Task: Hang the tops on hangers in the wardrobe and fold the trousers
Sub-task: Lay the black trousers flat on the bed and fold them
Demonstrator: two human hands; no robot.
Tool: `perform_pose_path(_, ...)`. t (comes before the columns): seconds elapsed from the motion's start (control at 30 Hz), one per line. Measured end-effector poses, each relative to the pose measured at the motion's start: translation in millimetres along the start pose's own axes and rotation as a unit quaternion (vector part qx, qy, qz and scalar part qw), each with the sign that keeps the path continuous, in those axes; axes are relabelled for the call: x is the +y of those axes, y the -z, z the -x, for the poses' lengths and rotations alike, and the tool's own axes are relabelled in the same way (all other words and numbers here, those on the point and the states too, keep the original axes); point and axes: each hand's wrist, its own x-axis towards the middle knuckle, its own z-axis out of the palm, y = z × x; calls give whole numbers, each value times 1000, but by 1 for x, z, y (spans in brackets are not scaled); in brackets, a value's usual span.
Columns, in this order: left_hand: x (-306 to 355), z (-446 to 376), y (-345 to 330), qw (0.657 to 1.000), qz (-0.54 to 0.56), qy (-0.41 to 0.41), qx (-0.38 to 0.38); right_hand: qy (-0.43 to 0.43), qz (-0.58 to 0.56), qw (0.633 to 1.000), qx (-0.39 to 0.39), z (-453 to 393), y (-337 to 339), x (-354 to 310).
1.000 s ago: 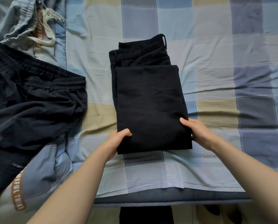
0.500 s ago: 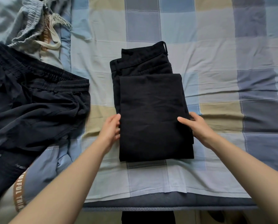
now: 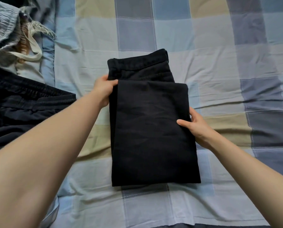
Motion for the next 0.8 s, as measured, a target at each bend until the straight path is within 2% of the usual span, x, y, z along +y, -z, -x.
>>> perform_pose_path(0.13, 15, -17, -9, 1000, -22, -13, -11, -29, -61, 997, -42, -1, 12, 0)
perform_pose_path(0.2, 8, -18, -8, 994, -102, -25, 18, -41, -57, 996, -57, -2, 13, 0)
perform_pose_path(0.27, -1, -10, -6, 958, -267, -82, 73, -46, -42, 997, -48, -1, 10, -1)
perform_pose_path(0.33, -14, 9, -7, 894, -397, -165, 127, -50, -42, 997, -40, 1, 8, -4)
perform_pose_path(0.37, -24, 23, -7, 877, -411, -204, 143, -55, -57, 996, -38, 3, 7, -4)
perform_pose_path(0.4, -34, 37, -6, 877, -395, -232, 145, -61, -78, 994, -36, 6, 6, -5)
perform_pose_path(0.43, -45, 53, -5, 894, -357, -235, 139, -71, -100, 992, -43, 9, 6, -3)
perform_pose_path(0.47, -55, 65, -3, 913, -327, -209, 127, -89, -116, 987, -60, 15, 6, -2)
perform_pose_path(0.57, -89, 92, 7, 952, -287, -55, 87, -157, -113, 974, -117, 35, 8, 13)
perform_pose_path(0.63, -100, 101, 15, 979, -196, 34, 52, -167, -91, 975, -116, 41, 7, 22)
perform_pose_path(0.7, -104, 112, 16, 982, -169, 88, 5, -160, -72, 979, -104, 45, 7, 26)
perform_pose_path(0.8, -103, 128, 12, 969, -200, 125, -74, -161, -75, 978, -111, 47, 5, 25)
